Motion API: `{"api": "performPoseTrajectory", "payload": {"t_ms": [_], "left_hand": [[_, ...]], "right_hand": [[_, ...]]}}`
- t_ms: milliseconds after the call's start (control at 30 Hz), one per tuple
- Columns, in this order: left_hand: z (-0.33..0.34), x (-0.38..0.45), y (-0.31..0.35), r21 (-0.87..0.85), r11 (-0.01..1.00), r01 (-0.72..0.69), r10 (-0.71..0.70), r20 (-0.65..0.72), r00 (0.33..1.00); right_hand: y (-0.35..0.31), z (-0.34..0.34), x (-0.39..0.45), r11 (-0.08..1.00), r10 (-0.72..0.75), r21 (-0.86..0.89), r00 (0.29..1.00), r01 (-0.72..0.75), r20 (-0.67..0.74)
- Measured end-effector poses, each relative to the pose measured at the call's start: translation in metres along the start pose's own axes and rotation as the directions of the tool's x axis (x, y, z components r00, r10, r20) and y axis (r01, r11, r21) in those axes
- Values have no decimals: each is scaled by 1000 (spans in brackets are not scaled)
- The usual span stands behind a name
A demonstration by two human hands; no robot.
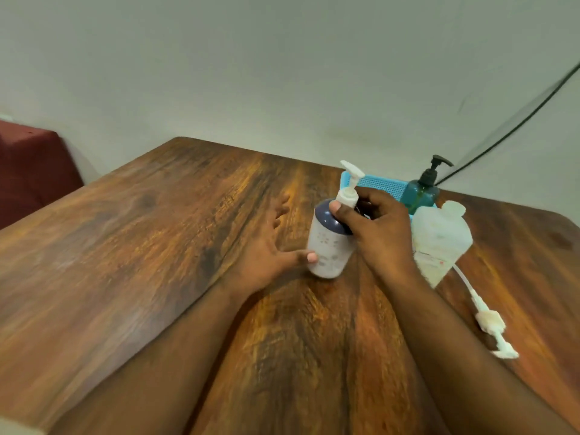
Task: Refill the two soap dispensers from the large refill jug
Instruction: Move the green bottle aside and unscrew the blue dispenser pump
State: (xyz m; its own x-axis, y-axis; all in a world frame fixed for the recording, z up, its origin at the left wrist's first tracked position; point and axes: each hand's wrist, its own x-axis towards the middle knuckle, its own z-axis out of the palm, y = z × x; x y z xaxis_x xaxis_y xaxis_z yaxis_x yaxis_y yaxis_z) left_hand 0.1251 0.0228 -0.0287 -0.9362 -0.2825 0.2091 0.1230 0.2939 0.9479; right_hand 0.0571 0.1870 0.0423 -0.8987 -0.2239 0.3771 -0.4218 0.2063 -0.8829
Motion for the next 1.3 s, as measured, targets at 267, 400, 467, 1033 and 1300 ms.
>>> {"api": "performPoseTrajectory", "payload": {"t_ms": [267, 400, 467, 1033, 1300], "left_hand": [[56, 1, 17, -261, 963, -60, 92, 112, 989], [58, 6, 13, -329, 944, -9, 50, 117, 992], [57, 9, 10, -387, 921, 34, 24, 143, 989], [43, 23, -2, -399, 909, 119, -7, 272, 962], [43, 24, -2, -412, 906, 98, 17, 267, 964]], "right_hand": [[12, -4, -22, 954, 139, 275, 989, -122, -44], [18, -8, -13, 934, 171, 312, 985, -172, 31], [20, -14, -5, 944, 136, 285, 982, -168, 131], [42, -19, 7, 909, 36, 411, 995, -74, 98], [43, -13, -1, 953, -26, 304, 993, -10, 114]]}}
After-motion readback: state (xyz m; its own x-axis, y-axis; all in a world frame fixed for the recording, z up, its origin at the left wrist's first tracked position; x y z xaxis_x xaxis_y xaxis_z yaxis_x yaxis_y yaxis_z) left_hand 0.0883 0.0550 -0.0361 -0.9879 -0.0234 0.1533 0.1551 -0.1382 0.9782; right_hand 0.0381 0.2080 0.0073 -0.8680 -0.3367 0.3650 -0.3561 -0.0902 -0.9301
